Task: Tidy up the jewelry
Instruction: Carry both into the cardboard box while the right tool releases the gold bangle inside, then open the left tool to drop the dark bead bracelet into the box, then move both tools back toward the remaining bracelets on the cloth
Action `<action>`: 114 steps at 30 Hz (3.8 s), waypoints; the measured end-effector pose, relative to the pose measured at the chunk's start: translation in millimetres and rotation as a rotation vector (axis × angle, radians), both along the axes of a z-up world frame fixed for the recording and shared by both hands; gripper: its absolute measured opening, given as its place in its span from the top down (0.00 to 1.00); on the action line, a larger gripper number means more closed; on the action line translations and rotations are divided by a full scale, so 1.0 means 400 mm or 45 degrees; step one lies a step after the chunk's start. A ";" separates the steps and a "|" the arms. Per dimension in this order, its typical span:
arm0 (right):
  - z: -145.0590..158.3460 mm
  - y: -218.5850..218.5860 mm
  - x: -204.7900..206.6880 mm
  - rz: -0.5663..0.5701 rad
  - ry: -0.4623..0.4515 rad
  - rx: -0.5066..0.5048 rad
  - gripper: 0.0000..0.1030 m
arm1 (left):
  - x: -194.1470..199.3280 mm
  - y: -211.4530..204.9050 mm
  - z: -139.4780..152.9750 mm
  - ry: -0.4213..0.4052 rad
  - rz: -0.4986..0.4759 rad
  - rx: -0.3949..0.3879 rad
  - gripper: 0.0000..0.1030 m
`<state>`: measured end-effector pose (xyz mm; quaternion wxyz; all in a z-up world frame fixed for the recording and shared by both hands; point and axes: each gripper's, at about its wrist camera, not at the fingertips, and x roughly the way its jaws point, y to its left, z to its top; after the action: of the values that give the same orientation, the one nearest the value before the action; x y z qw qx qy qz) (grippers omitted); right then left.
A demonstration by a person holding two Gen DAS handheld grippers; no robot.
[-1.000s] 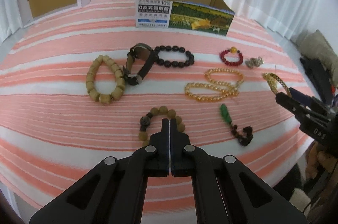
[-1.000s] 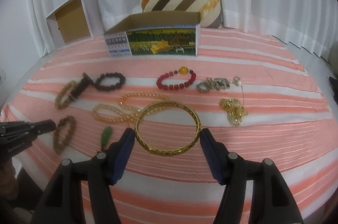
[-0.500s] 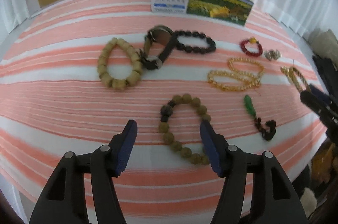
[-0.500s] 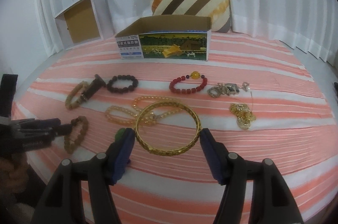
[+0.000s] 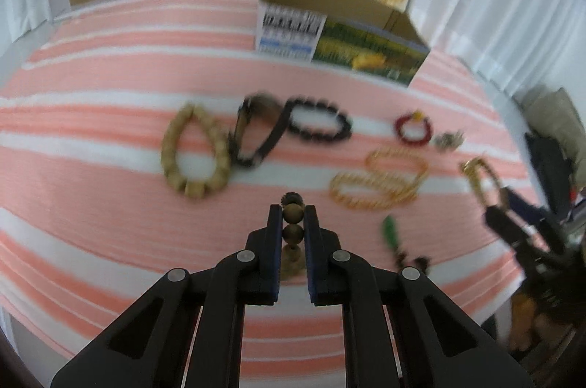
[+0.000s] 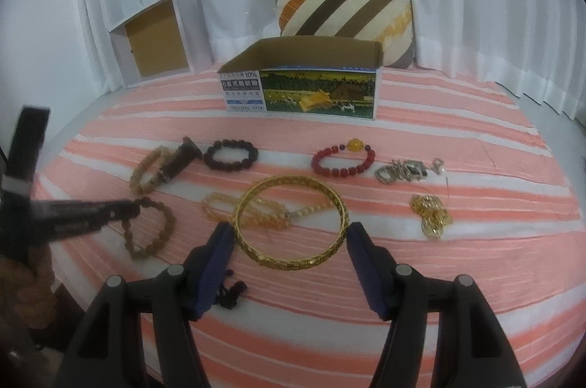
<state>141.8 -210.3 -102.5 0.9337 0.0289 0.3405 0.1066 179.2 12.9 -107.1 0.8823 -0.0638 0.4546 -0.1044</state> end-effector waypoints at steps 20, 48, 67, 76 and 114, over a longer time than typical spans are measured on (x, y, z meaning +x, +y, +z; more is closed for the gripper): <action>0.279 0.002 0.394 0.049 -0.087 0.065 0.37 | 0.436 -0.112 0.343 -0.133 -0.086 -0.125 0.92; 0.195 -0.038 0.757 -0.044 0.089 0.114 0.60 | 0.727 -0.193 0.174 -0.052 -0.039 0.053 0.90; 0.188 -0.078 0.663 -0.204 0.025 0.005 0.28 | 0.596 -0.181 0.200 -0.231 0.036 0.197 0.08; 0.179 -0.071 0.481 -0.242 -0.068 -0.053 0.13 | 0.423 -0.159 0.179 -0.241 -0.014 0.200 0.08; -0.057 0.041 -0.082 -0.080 0.061 -0.059 0.12 | -0.126 0.060 -0.073 -0.086 0.023 0.241 0.01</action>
<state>108.8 -193.7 -125.3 0.9286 0.0205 0.3641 0.0688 128.9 36.8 -136.2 0.9001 0.0194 0.4317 -0.0552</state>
